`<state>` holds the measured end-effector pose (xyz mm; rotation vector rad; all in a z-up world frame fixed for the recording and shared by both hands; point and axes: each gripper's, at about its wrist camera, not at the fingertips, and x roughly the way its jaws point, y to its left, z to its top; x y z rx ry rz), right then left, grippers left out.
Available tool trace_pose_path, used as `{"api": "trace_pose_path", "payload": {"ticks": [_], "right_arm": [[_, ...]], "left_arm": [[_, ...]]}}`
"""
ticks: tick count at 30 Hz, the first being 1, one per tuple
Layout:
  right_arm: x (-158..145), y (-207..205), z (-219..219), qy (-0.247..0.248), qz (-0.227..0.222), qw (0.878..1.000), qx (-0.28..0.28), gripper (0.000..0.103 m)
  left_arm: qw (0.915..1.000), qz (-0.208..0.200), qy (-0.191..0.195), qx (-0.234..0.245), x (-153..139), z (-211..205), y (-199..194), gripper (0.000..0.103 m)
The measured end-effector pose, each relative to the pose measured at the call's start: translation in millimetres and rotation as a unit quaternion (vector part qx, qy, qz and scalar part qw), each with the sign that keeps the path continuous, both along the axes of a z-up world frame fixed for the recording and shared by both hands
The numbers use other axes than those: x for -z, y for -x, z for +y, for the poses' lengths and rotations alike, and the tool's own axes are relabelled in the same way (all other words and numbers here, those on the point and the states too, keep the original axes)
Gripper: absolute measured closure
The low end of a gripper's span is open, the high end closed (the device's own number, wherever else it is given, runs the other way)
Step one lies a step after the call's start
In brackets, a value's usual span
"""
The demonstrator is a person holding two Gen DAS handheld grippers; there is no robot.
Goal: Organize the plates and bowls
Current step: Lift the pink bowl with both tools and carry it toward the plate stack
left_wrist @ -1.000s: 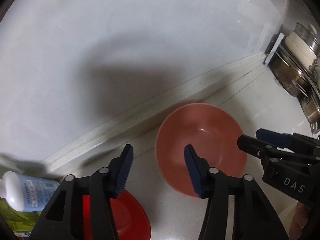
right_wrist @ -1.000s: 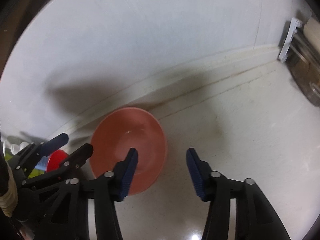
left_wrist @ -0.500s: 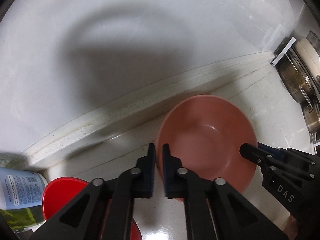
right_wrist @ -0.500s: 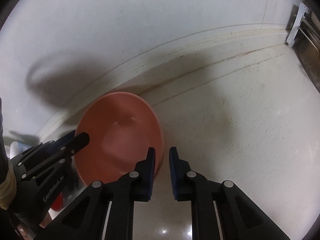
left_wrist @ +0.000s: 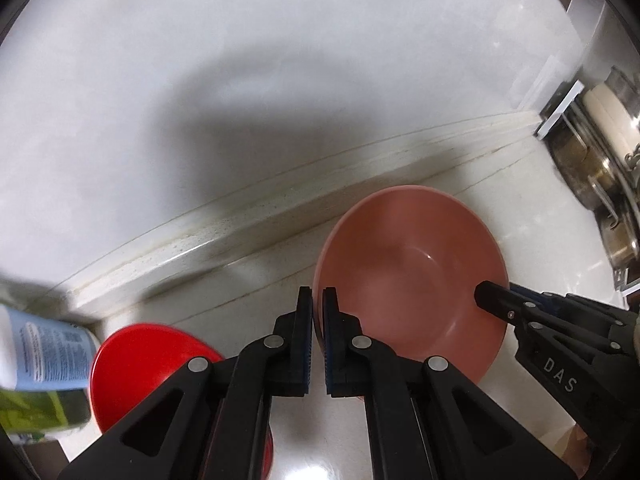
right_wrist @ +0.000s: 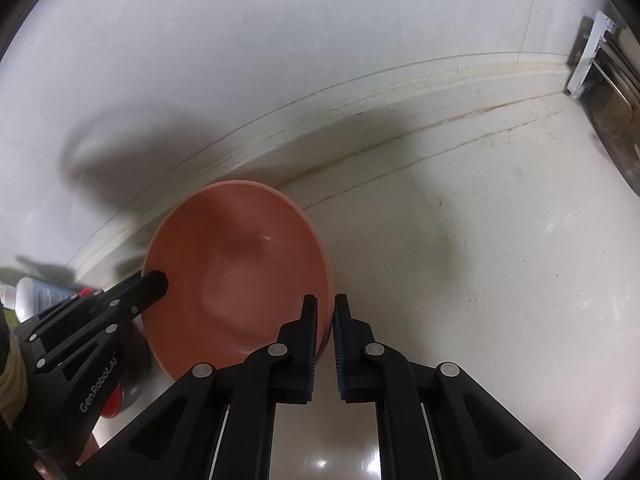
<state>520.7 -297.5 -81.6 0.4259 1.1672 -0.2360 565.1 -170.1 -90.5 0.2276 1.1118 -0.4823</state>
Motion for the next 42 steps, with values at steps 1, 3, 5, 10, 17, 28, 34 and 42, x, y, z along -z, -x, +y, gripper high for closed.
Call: {"api": "trace_pose_path", "payload": {"ticks": [1, 3, 5, 10, 17, 28, 34, 42], "right_arm": [[-3, 2, 0, -0.001, -0.003, 1.000, 0.000, 0.093], [-9, 12, 3, -0.001, -0.006, 1.000, 0.000, 0.093], [-13, 18, 3, -0.001, -0.010, 1.000, -0.001, 0.093], [-28, 38, 2, 0.003, -0.023, 1.000, 0.002, 0.093], [-46, 77, 3, 0.004, -0.039, 0.999, 0.003, 0.093], [-72, 157, -5, 0.017, -0.056, 0.998, 0.017, 0.093], [-83, 200, -8, 0.024, -0.064, 0.997, 0.030, 0.093], [-87, 248, -16, 0.030, -0.063, 0.996, 0.049, 0.093]], "left_arm": [[1.0000, -0.002, 0.003, -0.001, -4, 1, 4, 0.096], [1.0000, -0.005, 0.006, -0.003, -11, 4, 11, 0.096], [0.9999, -0.010, 0.008, -0.002, -18, 5, 21, 0.096], [0.9997, -0.018, 0.016, -0.004, -35, 7, 48, 0.096], [0.9989, -0.034, 0.032, 0.002, -59, 17, 90, 0.096], [0.9979, -0.037, 0.051, 0.017, -79, 10, 166, 0.096], [0.9969, -0.040, 0.057, 0.037, -86, -1, 203, 0.095], [0.9958, -0.038, 0.059, 0.058, -86, -12, 248, 0.095]]}}
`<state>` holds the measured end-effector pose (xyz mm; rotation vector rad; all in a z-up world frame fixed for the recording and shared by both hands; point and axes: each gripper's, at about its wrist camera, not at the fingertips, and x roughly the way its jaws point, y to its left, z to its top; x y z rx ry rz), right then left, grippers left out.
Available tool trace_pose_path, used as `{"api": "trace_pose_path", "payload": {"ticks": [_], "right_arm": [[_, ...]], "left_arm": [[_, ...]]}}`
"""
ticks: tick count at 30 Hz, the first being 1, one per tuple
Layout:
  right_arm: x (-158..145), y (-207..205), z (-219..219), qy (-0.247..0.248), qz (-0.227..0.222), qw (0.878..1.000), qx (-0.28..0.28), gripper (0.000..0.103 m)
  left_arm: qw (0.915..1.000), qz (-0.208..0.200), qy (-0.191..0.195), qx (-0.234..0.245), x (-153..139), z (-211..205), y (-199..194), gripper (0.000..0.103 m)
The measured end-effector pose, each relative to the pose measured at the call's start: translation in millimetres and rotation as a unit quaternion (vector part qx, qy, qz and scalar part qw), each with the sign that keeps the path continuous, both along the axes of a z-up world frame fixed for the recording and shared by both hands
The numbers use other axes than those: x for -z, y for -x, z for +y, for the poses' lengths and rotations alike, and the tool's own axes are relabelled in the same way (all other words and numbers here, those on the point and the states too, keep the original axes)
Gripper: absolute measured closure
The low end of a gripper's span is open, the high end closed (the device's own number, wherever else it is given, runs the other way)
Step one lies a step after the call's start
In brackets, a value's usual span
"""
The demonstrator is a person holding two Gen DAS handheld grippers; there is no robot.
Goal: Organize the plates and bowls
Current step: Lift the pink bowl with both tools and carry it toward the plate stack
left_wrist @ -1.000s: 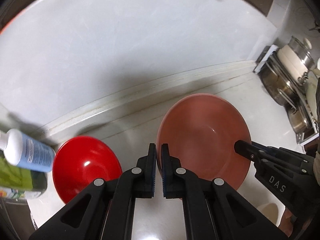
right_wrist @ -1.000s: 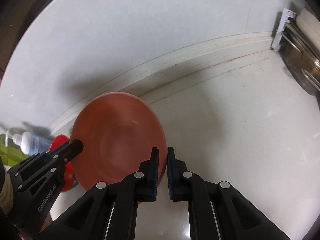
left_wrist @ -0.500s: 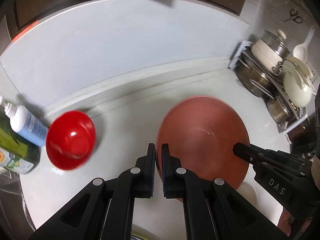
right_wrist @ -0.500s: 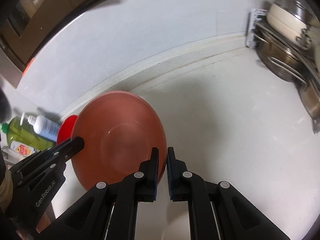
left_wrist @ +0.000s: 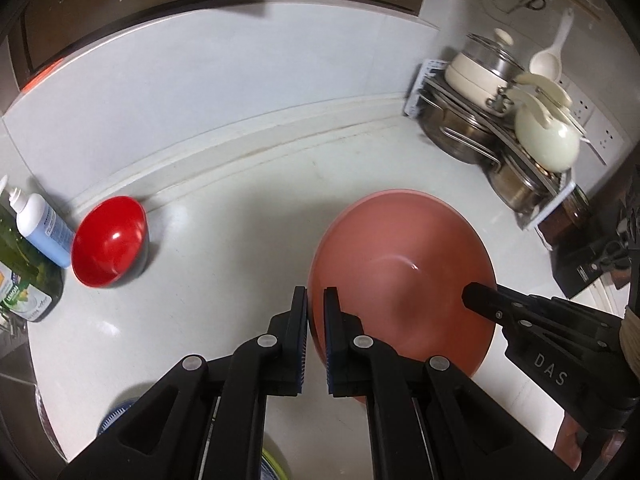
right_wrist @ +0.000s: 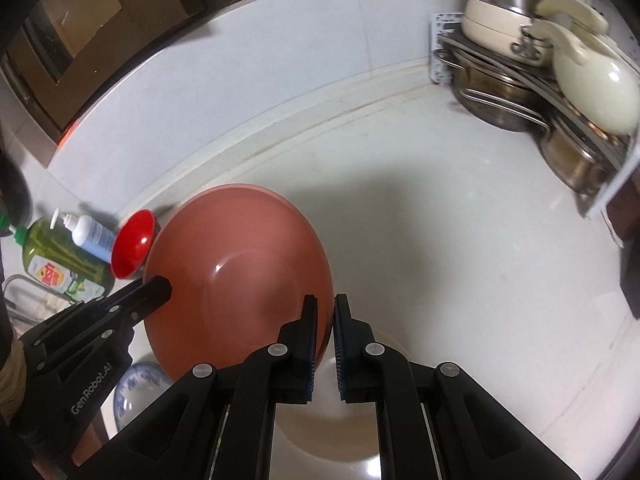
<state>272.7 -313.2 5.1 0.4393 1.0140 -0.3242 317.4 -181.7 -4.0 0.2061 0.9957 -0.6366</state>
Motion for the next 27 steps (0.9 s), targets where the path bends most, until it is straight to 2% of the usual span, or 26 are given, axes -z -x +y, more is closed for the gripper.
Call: {"api": "trace_pose_path", "payload": {"ticks": [13, 25, 27], "right_arm": [[23, 42, -14, -0.005, 0.027, 1.000, 0.013, 0.093], [49, 50, -20, -0.010, 0.059, 0.998, 0.007, 0.093], [54, 49, -20, -0.012, 0.066, 0.998, 0.006, 0.093]], "left_arm": [[0.9992, 0.031, -0.016, 0.017, 28, -16, 39, 0.095], [0.9967, 0.068, -0.040, 0.020, 58, -23, 47, 0.094], [0.9965, 0.068, -0.045, 0.019, 61, -24, 48, 0.092]]}}
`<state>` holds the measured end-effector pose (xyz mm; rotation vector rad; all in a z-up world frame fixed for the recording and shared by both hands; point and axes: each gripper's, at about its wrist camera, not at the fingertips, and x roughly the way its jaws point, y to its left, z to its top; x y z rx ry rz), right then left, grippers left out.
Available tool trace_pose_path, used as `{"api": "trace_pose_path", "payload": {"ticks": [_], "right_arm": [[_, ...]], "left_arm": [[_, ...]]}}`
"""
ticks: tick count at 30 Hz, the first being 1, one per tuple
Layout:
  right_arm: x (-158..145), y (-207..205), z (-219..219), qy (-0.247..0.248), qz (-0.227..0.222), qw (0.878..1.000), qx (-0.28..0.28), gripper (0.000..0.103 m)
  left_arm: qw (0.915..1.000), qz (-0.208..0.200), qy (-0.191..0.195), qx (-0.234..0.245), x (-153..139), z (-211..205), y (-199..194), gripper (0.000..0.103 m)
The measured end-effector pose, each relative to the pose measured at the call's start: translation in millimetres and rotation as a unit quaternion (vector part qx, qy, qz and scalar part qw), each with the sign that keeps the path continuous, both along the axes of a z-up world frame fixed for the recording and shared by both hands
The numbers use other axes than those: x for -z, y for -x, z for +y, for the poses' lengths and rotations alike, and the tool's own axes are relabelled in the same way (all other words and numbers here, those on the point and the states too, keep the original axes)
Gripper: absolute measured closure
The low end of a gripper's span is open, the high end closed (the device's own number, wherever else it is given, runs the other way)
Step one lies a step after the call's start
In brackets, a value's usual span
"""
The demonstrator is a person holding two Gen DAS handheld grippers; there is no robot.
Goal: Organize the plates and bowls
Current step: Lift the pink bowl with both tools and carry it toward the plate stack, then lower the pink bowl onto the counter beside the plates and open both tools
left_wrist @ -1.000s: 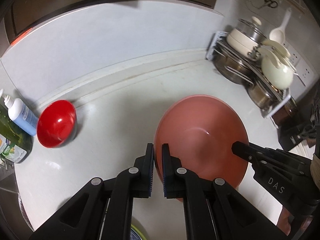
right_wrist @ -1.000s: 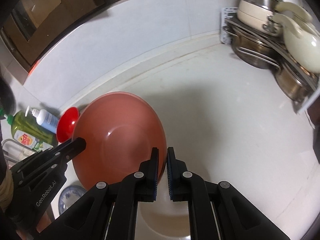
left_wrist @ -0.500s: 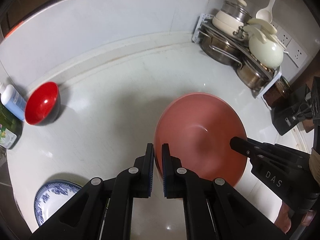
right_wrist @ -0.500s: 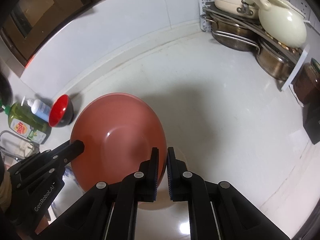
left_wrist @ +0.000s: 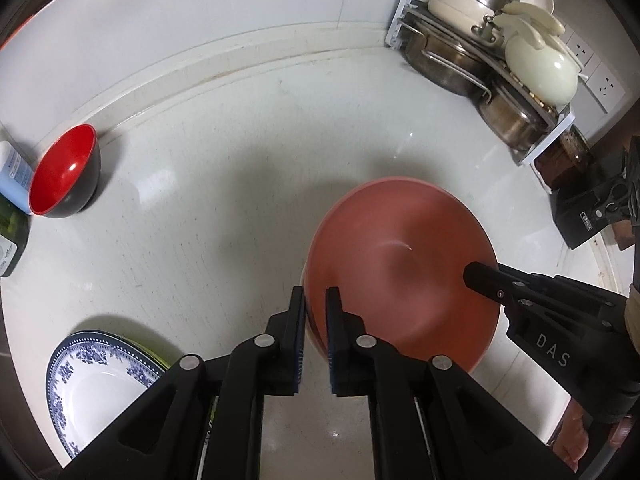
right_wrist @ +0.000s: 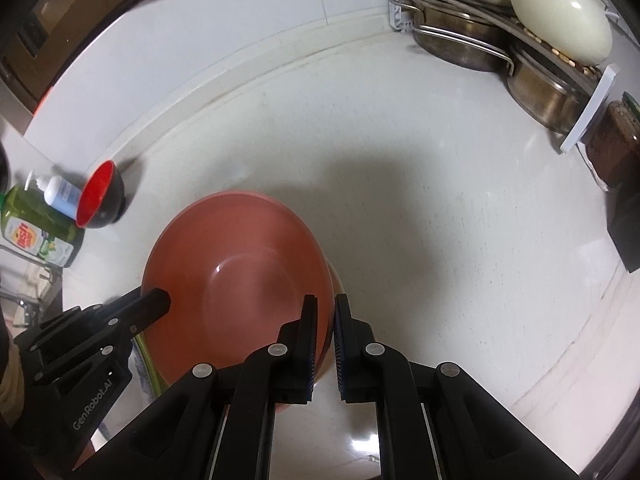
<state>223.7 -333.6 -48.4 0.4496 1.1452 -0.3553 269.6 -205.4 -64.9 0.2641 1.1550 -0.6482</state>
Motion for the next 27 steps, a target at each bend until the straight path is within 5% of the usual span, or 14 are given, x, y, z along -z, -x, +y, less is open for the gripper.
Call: {"api": "trace_pose_path", "payload": {"ticks": [19, 27], "right_arm": [[21, -1, -2, -0.011, 0.023, 1.000, 0.002, 0.092], [21, -4, 2, -0.002, 0.026, 1.000, -0.007, 0.090]], "left_arm": [[0.9994, 0.032, -0.009, 0.000, 23, -3, -2, 0.090], [0.9997, 0.023, -0.011, -0.006, 20, 1, -4, 0.076]]}}
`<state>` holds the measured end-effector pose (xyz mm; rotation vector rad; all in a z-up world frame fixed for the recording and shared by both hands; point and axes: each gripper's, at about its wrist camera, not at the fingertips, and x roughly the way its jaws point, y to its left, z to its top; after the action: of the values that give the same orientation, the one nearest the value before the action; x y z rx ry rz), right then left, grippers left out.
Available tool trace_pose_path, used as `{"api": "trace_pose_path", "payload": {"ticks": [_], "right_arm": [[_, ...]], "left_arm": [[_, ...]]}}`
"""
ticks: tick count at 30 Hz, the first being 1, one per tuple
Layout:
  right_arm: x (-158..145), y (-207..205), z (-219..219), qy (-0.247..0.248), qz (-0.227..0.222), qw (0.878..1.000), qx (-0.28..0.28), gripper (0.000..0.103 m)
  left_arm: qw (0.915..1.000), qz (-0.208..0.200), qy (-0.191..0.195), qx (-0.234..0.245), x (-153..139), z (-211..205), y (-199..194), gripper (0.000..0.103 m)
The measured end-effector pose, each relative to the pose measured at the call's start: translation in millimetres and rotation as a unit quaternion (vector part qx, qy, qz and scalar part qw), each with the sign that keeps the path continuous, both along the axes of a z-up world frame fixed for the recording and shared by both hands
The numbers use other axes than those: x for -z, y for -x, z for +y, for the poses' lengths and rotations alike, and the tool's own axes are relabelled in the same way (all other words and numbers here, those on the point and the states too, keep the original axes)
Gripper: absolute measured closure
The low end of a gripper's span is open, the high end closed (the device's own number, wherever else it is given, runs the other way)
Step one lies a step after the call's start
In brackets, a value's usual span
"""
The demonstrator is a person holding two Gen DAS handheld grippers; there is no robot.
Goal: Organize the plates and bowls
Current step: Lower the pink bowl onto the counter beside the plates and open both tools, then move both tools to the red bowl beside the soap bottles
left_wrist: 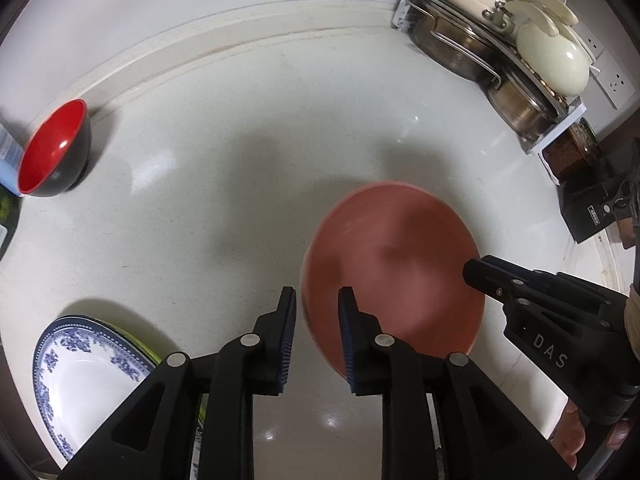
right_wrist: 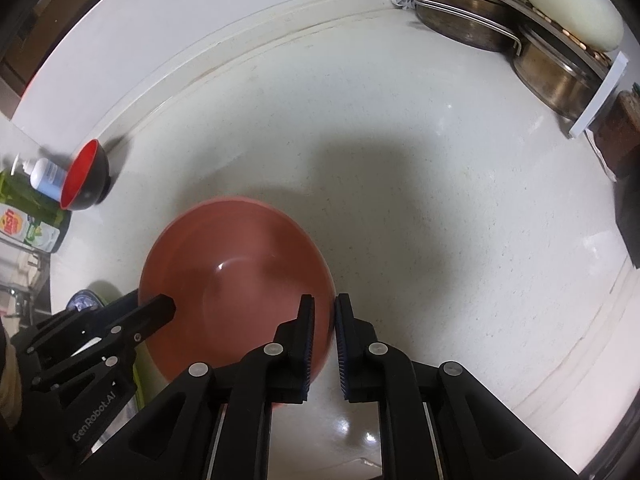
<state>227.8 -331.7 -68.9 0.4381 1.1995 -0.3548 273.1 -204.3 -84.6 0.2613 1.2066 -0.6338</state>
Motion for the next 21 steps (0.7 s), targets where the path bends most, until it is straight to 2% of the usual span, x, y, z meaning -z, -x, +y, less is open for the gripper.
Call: {"api": "trace_pose_path", "payload": {"ticks": [1, 2, 4, 9, 16, 21], "right_arm": [[-1, 1, 0, 0.003, -0.002, 1.000, 0.000, 0.088], [-3, 2, 0, 0.008, -0.005, 1.000, 0.003, 0.081], [-7, 4, 1, 0.014, -0.010, 1.000, 0.005, 0.072], [-24, 5, 10, 0.033, -0.032, 0.999, -0.001, 0.072], [-45, 1, 24, 0.046, -0.056, 0.997, -0.024, 0.072], [-55, -9, 39, 0.046, -0.071, 0.995, -0.045, 0.072]], "left_arm": [[1.0000, -0.003, 0.001, -0.002, -2, 1, 0, 0.073], [1.0000, -0.004, 0.003, -0.006, -3, 2, -1, 0.067], [0.9999, -0.004, 0.010, -0.011, -6, 7, -3, 0.066], [0.9991, -0.029, 0.016, -0.024, -19, 16, -5, 0.057], [0.9976, -0.048, 0.027, -0.043, -34, 34, -12, 0.055], [0.9951, -0.070, 0.030, -0.063, -46, 57, -18, 0.046]]}}
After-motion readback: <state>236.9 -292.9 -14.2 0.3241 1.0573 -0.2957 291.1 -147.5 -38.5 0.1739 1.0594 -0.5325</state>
